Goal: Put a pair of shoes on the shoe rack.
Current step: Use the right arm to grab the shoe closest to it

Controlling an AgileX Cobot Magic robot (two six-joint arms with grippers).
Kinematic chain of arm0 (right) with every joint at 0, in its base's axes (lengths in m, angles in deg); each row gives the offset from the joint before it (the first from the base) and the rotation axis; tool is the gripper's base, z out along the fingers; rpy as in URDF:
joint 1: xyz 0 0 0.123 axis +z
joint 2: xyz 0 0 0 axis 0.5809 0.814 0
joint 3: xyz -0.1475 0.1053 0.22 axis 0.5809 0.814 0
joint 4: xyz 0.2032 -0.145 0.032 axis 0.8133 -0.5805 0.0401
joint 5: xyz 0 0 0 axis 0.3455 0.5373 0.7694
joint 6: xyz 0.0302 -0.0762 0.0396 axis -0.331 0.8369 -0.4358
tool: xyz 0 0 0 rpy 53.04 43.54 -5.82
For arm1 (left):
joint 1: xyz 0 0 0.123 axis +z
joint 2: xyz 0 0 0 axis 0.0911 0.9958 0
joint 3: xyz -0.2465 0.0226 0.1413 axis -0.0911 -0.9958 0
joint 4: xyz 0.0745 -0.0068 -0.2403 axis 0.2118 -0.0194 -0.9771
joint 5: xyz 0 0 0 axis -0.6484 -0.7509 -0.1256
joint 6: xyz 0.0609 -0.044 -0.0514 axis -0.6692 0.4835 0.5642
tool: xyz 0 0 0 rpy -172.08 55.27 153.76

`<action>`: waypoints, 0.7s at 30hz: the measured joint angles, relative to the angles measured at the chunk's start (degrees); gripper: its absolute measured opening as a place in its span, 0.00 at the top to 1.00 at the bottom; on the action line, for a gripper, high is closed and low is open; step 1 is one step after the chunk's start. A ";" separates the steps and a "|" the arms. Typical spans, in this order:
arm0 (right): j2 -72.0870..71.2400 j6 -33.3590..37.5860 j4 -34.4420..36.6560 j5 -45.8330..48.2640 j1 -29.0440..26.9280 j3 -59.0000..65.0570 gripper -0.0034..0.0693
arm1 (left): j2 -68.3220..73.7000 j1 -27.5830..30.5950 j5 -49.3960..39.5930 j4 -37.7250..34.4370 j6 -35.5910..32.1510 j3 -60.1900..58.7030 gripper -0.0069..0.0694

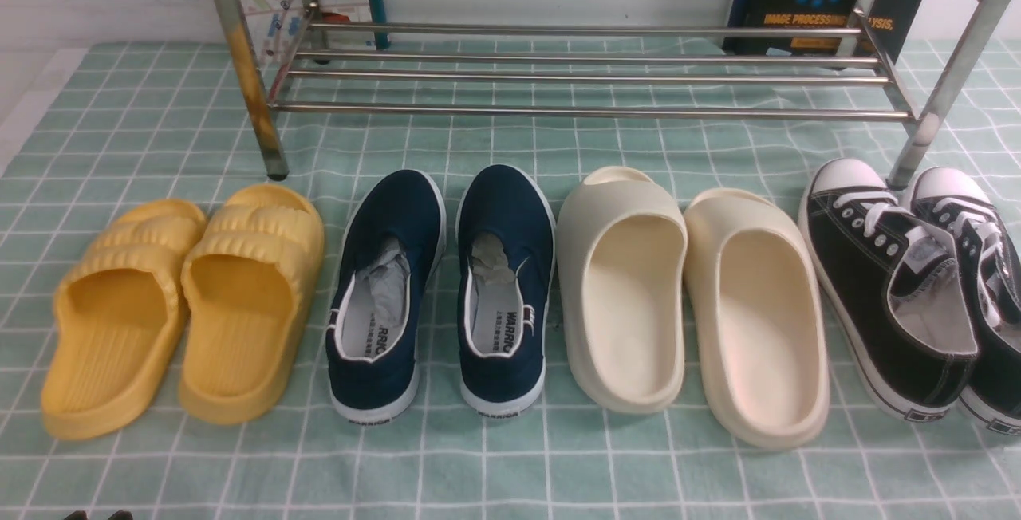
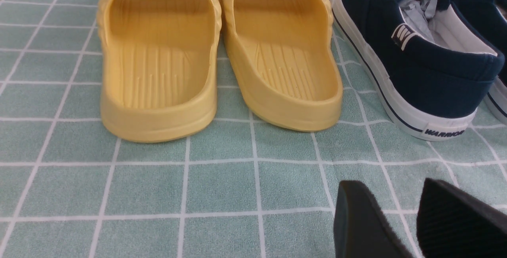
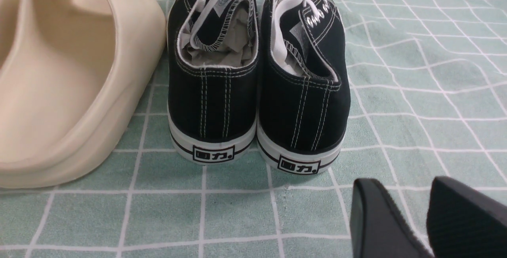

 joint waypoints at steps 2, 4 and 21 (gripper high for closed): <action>0.00 0.00 0.00 -0.25 0.00 0.06 0.62 | 0.00 0.00 0.00 0.00 0.00 0.00 0.60; 0.00 0.00 0.00 -2.18 0.00 0.38 0.62 | 0.00 0.00 0.00 0.00 0.00 0.00 0.60; 0.00 -13.02 0.11 -45.49 0.00 0.63 0.62 | 0.00 0.00 0.00 0.00 0.00 0.00 0.60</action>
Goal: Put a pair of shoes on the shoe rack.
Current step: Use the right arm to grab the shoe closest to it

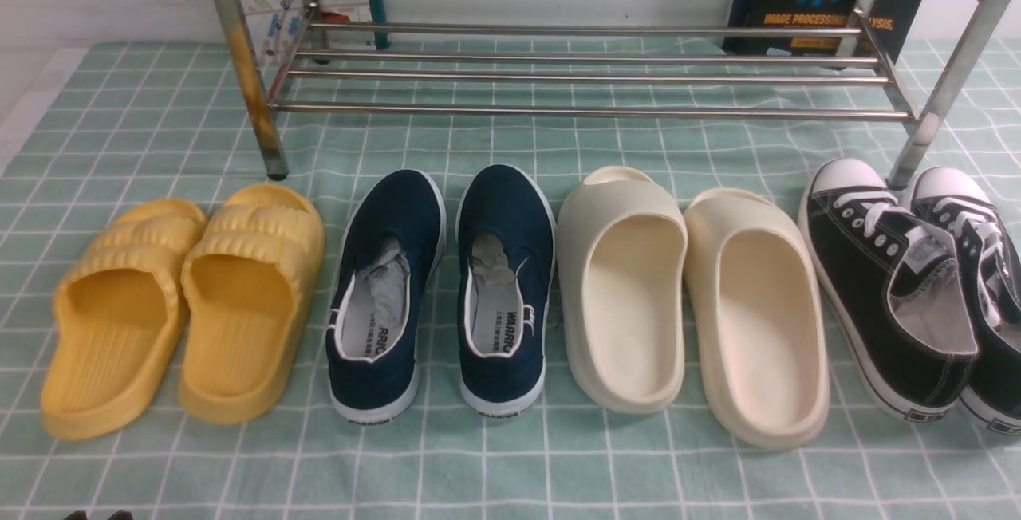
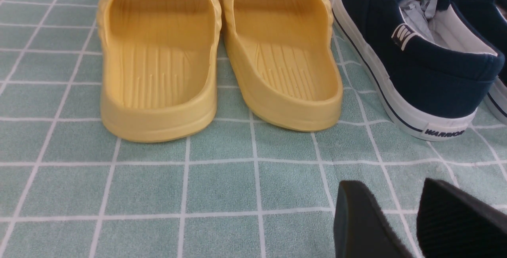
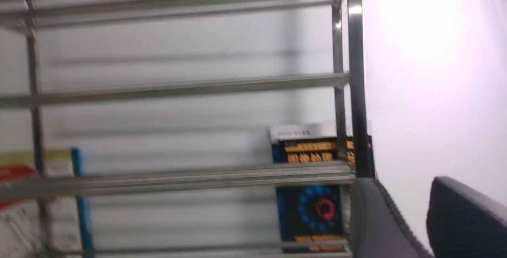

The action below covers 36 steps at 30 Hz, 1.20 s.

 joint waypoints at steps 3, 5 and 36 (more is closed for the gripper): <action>0.00 -5.76 0.05 -2.49 0.00 -0.18 0.63 | 0.00 0.00 0.00 0.00 0.00 0.00 0.60; 0.61 -7.15 -0.14 -2.50 0.00 -1.62 0.68 | 0.00 0.00 0.00 0.00 0.00 0.00 0.60; 90.25 14.51 7.56 80.21 18.42 -73.16 0.77 | 0.00 0.00 0.00 0.00 0.00 0.00 0.60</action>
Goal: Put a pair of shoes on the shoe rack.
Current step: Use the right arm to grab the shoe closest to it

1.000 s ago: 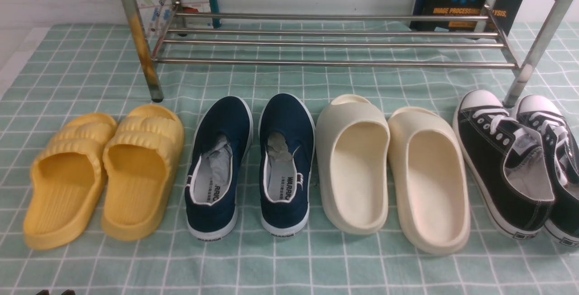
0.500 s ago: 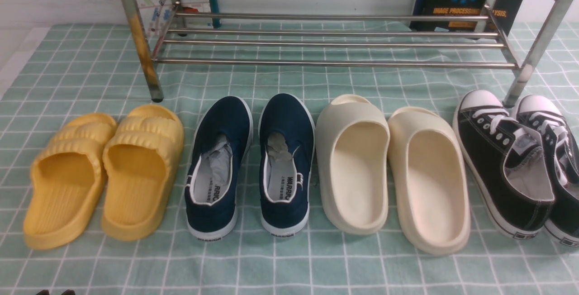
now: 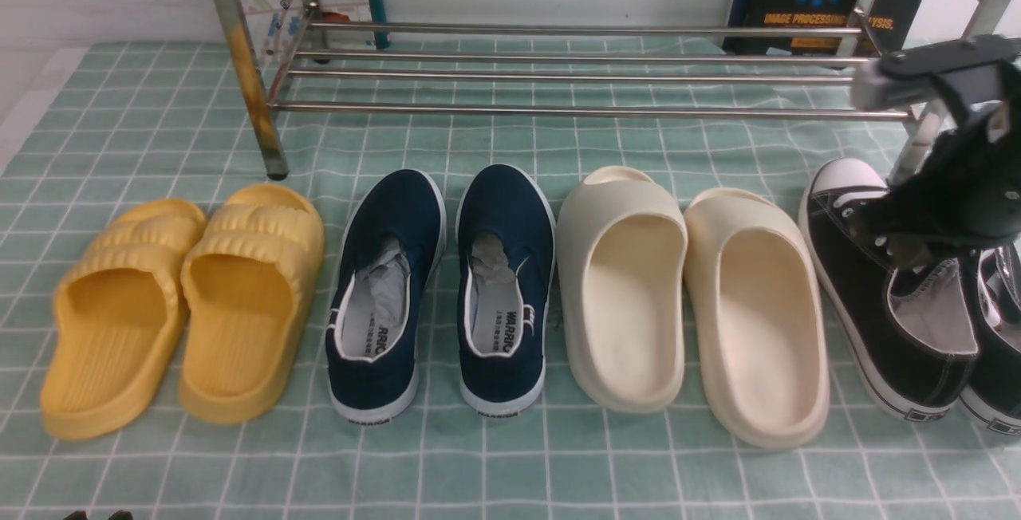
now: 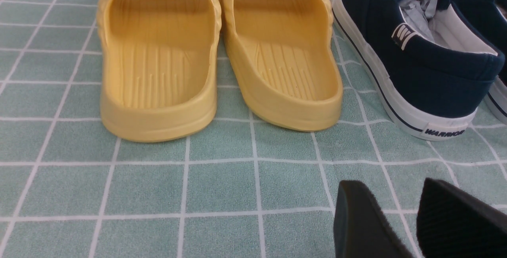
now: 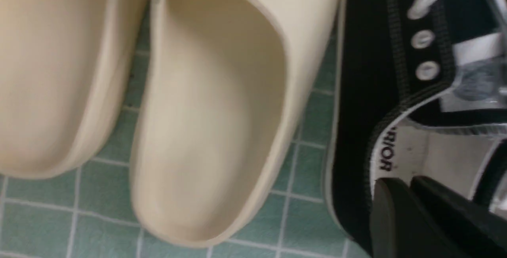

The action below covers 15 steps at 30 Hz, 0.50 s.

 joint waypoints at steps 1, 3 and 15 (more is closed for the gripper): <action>1.45 0.00 0.05 1.54 0.63 -1.33 0.74 | 0.00 0.00 0.00 0.00 0.00 0.00 0.60; 4.06 0.00 0.08 3.85 1.19 -3.35 0.64 | 0.00 0.00 0.00 0.00 0.00 0.00 0.60; 7.93 0.00 -1.94 2.17 1.45 -4.19 0.25 | 0.00 0.00 0.00 0.00 0.00 0.00 0.60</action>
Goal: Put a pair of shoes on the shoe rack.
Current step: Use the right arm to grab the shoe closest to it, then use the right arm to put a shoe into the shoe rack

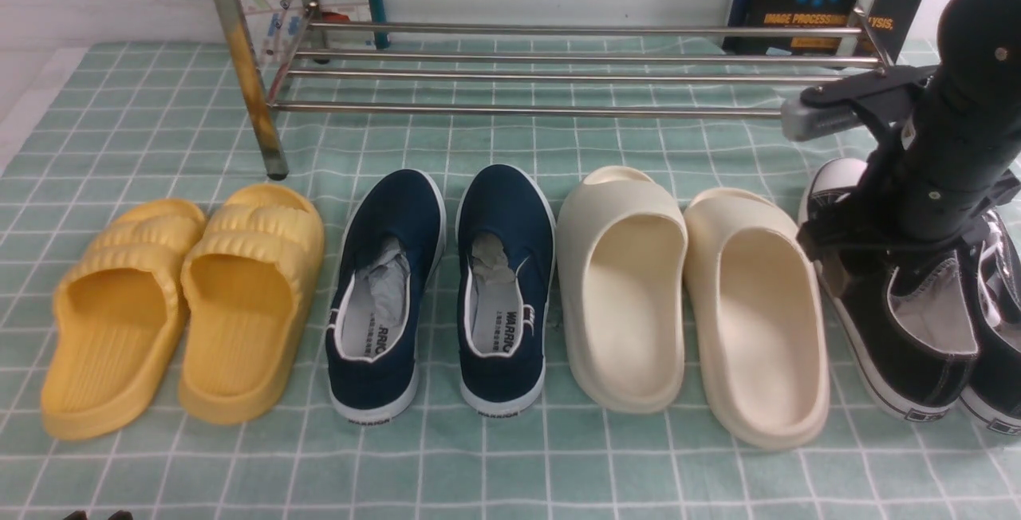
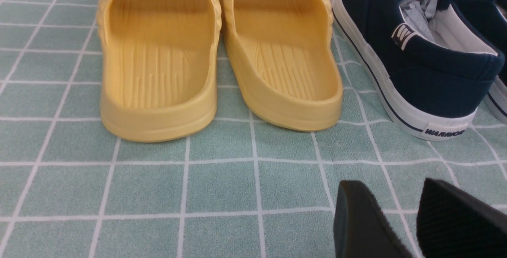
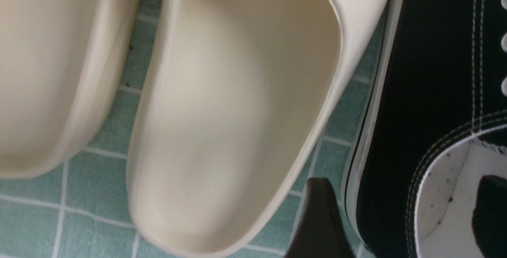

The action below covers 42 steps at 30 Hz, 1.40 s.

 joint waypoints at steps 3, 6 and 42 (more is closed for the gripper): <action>1.66 -0.95 -1.55 -0.67 0.00 0.00 0.28 | 0.00 0.00 0.00 0.00 0.00 0.00 0.60; 3.28 -3.57 -3.39 -0.61 -0.62 0.06 0.34 | 0.00 0.00 0.00 0.00 0.00 0.00 0.60; -0.91 -0.63 -1.05 -2.86 -2.17 -1.55 0.94 | 0.00 0.00 0.00 0.00 0.00 0.00 0.60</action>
